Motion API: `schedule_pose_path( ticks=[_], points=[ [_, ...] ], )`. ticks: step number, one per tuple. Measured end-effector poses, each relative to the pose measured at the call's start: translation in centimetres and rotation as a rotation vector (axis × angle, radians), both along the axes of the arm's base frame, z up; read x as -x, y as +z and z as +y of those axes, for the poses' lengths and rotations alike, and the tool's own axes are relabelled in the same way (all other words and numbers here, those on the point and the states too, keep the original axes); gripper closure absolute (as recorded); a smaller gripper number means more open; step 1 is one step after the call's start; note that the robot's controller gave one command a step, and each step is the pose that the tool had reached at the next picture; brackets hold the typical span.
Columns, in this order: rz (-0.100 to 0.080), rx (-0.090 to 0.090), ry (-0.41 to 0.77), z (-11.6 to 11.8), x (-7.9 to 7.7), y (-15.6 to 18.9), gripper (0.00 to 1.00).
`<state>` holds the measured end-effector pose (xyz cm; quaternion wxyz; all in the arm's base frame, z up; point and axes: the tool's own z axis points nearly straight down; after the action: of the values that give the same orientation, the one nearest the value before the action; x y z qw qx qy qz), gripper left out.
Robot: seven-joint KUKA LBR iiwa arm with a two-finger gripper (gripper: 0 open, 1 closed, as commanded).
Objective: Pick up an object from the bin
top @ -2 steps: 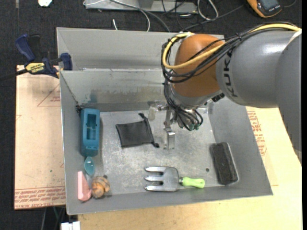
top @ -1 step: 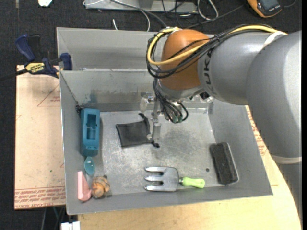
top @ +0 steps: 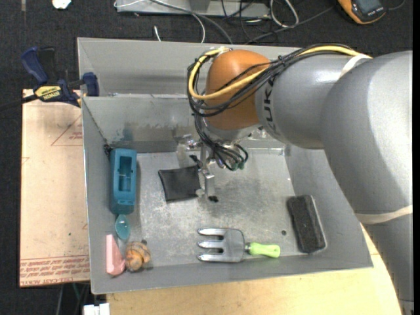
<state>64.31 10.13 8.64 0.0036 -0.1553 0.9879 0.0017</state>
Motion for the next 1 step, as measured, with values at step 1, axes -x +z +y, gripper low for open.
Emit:
schedule_pose_path(
  ticks=[1],
  points=[
    [-0.006,-0.003,-0.139,0.4,3.11,-1.53,1.0]
  ],
)
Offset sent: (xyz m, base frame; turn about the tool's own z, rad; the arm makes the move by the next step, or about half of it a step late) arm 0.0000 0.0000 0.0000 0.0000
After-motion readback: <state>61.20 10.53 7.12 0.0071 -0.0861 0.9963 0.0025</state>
